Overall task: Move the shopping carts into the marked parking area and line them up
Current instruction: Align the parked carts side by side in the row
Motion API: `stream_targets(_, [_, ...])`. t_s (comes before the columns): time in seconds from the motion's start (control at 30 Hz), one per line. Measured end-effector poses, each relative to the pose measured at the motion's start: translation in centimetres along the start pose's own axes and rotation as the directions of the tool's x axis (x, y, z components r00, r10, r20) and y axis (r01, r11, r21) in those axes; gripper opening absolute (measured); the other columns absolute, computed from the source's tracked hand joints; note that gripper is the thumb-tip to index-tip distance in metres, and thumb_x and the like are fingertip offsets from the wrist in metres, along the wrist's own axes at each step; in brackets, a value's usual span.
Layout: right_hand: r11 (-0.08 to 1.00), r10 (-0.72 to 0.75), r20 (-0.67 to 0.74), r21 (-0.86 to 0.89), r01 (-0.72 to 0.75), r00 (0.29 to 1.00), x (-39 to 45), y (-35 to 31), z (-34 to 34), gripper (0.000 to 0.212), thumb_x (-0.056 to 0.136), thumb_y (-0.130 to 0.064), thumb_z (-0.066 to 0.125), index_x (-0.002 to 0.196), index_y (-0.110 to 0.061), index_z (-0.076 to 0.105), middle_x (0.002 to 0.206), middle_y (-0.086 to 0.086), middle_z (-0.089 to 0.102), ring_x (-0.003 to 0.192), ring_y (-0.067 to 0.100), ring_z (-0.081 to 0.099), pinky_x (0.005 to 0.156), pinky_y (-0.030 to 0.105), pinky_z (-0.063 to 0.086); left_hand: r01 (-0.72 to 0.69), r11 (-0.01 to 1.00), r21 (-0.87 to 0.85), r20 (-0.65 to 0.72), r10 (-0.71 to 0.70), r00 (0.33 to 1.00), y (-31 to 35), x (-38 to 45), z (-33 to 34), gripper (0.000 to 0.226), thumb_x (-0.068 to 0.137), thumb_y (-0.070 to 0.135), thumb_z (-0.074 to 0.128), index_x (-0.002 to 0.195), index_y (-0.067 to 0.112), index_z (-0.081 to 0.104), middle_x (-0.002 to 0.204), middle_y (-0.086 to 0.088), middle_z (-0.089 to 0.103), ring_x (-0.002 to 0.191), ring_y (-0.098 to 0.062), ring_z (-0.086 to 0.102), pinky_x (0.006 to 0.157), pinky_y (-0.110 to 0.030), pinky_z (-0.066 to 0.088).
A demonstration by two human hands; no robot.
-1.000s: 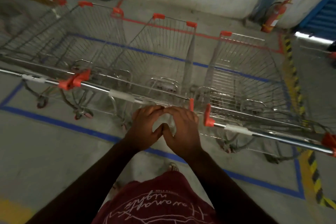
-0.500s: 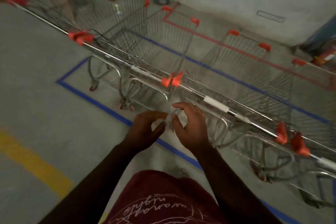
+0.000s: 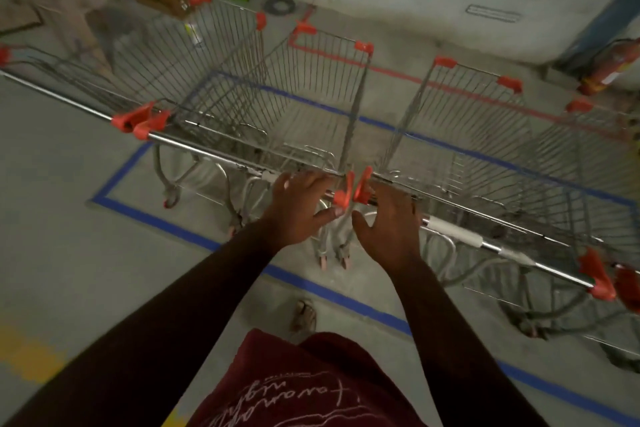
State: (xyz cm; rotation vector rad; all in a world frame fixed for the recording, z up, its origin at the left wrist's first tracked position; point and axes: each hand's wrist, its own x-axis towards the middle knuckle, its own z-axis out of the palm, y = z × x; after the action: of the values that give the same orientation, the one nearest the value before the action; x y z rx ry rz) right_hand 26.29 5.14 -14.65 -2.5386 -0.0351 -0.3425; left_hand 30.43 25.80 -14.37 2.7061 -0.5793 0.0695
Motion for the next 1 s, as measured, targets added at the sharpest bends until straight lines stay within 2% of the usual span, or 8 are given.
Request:
stream_targets(0.1, [0.994, 0.100, 0.111, -0.046, -0.095, 0.989, 2.1, 0.7, 2.2, 0.058, 0.082, -0.051, 0.063, 0.133, -0.022, 0.063, 0.120, 0.002, 0.072, 0.115, 0.031, 0.065, 0.110, 0.051, 0.039, -0.031, 0.999, 0.019, 0.102, 0.029, 0.994, -1.3, 2.0, 0.7, 0.070, 0.089, 0.078, 0.032, 0.136, 0.036, 0.063, 0.136, 0.004, 0.065, 0.131, -0.022, 0.055, 0.113, -0.046, 0.023])
stream_targets(0.2, [0.991, 0.132, 0.078, 0.005, -0.132, 0.988, 3.4, 1.4, 3.1, 0.061, 0.084, -0.055, 0.058, 0.135, -0.022, 0.063, 0.114, 0.000, 0.075, 0.110, 0.028, 0.071, 0.108, 0.052, 0.044, -0.072, 0.995, -0.073, 0.054, 0.076, 0.996, -2.7, 3.2, 2.0, 0.059, 0.087, 0.078, 0.041, 0.124, 0.044, 0.070, 0.113, 0.010, 0.072, 0.111, -0.019, 0.062, 0.104, -0.046, 0.031])
stream_targets(0.27, [0.987, 0.154, 0.074, 0.032, -0.157, 0.985, 3.7, 1.5, 3.0, 0.062, 0.084, -0.057, 0.054, 0.135, -0.023, 0.064, 0.108, -0.003, 0.077, 0.104, 0.026, 0.074, 0.108, 0.048, 0.045, -0.100, 0.989, -0.108, -0.002, 0.100, 0.995, -3.4, 3.5, 2.9, 0.050, 0.089, 0.075, 0.048, 0.121, 0.045, 0.071, 0.107, 0.013, 0.072, 0.105, -0.016, 0.063, 0.099, -0.051, 0.038])
stream_targets(0.33, [0.985, 0.160, 0.070, 0.059, -0.164, 0.985, 3.6, 1.4, 2.6, 0.064, 0.086, -0.061, 0.055, 0.137, -0.025, 0.063, 0.102, -0.007, 0.078, 0.100, 0.021, 0.075, 0.106, 0.044, 0.045, -0.118, 0.987, -0.107, -0.049, 0.113, 0.992, -4.0, 3.7, 3.1, 0.044, 0.090, 0.071, 0.053, 0.119, 0.045, 0.072, 0.106, 0.015, 0.071, 0.103, -0.014, 0.064, 0.097, -0.048, 0.039])
stream_targets(0.47, [0.984, 0.173, 0.067, 0.027, -0.175, 0.983, 2.7, 1.3, 2.6, 0.072, 0.080, -0.074, 0.065, 0.137, -0.031, 0.060, 0.096, -0.013, 0.078, 0.101, 0.012, 0.074, 0.104, 0.044, 0.045, -0.141, 0.984, -0.104, -0.082, 0.133, 0.988, -5.2, 4.9, 2.8, 0.042, 0.090, 0.069, 0.054, 0.115, 0.043, 0.074, 0.103, 0.017, 0.070, 0.100, -0.015, 0.064, 0.093, -0.038, 0.030])
stream_targets(0.67, [0.968, 0.251, 0.037, 0.005, -0.251, 0.967, 2.4, -0.1, 3.2, 0.066, 0.077, -0.057, 0.083, 0.133, -0.031, 0.061, 0.090, -0.017, 0.075, 0.103, 0.010, 0.072, 0.108, 0.048, 0.038, -0.141, 0.982, -0.125, -0.006, 0.142, 0.990, -5.9, 6.2, 1.7, 0.052, 0.087, 0.073, 0.046, 0.122, 0.046, 0.073, 0.104, 0.017, 0.069, 0.106, -0.015, 0.061, 0.084, -0.029, 0.013])
stream_targets(0.83, [0.959, 0.281, 0.033, 0.015, -0.282, 0.959, 2.9, -0.6, 3.3, 0.063, 0.073, -0.059, 0.078, 0.125, -0.027, 0.064, 0.090, -0.016, 0.077, 0.100, 0.012, 0.074, 0.107, 0.047, 0.041, -0.173, 0.971, -0.163, -0.015, 0.173, 0.985, -6.4, 5.6, 1.5, 0.049, 0.087, 0.069, 0.049, 0.118, 0.041, 0.075, 0.102, 0.017, 0.069, 0.104, -0.016, 0.062, 0.085, -0.027, 0.012])
stream_targets(1.0, [0.961, 0.275, -0.003, 0.024, -0.274, 0.962, 2.8, -0.3, 3.4, 0.062, 0.074, -0.059, 0.083, 0.123, -0.025, 0.066, 0.091, -0.013, 0.076, 0.096, 0.014, 0.074, 0.101, 0.041, 0.042, -0.170, 0.969, -0.180, 0.009, 0.175, 0.985, -6.3, 5.8, 1.5, 0.053, 0.085, 0.072, 0.047, 0.116, 0.040, 0.076, 0.103, 0.015, 0.071, 0.104, -0.018, 0.063, 0.087, -0.029, 0.015])
